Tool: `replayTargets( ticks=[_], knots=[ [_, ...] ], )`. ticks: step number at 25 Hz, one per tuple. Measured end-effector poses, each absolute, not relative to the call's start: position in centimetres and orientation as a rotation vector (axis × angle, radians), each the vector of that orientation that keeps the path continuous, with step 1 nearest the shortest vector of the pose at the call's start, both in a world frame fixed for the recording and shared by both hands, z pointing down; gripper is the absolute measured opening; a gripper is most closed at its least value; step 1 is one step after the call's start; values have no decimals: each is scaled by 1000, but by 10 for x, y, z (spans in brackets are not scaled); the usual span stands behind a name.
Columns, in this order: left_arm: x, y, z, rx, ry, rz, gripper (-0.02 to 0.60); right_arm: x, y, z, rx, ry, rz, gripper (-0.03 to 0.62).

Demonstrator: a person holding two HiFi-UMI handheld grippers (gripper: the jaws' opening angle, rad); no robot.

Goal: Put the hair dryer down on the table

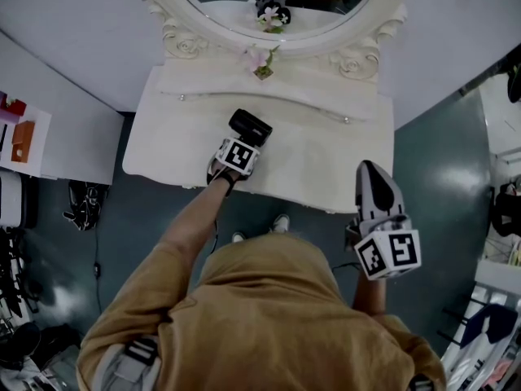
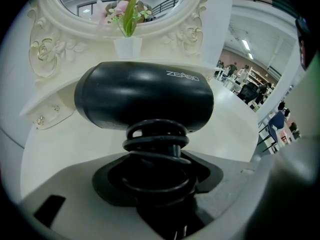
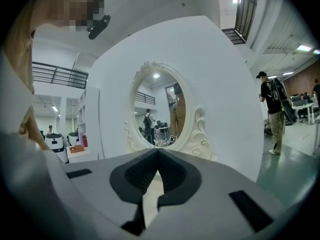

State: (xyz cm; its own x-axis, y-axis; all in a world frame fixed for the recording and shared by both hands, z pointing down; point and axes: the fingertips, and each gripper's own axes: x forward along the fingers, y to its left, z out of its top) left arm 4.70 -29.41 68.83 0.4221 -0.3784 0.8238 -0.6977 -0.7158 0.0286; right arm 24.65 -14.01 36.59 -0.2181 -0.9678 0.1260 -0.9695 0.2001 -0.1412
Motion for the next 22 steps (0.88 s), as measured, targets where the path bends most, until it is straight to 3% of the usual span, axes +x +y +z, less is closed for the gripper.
replayTargets(
  ticks=[22],
  knots=[
    [48, -245, 712, 2030, -699, 1309, 261, 253, -130, 373, 2009, -2409, 319, 3]
  ],
)
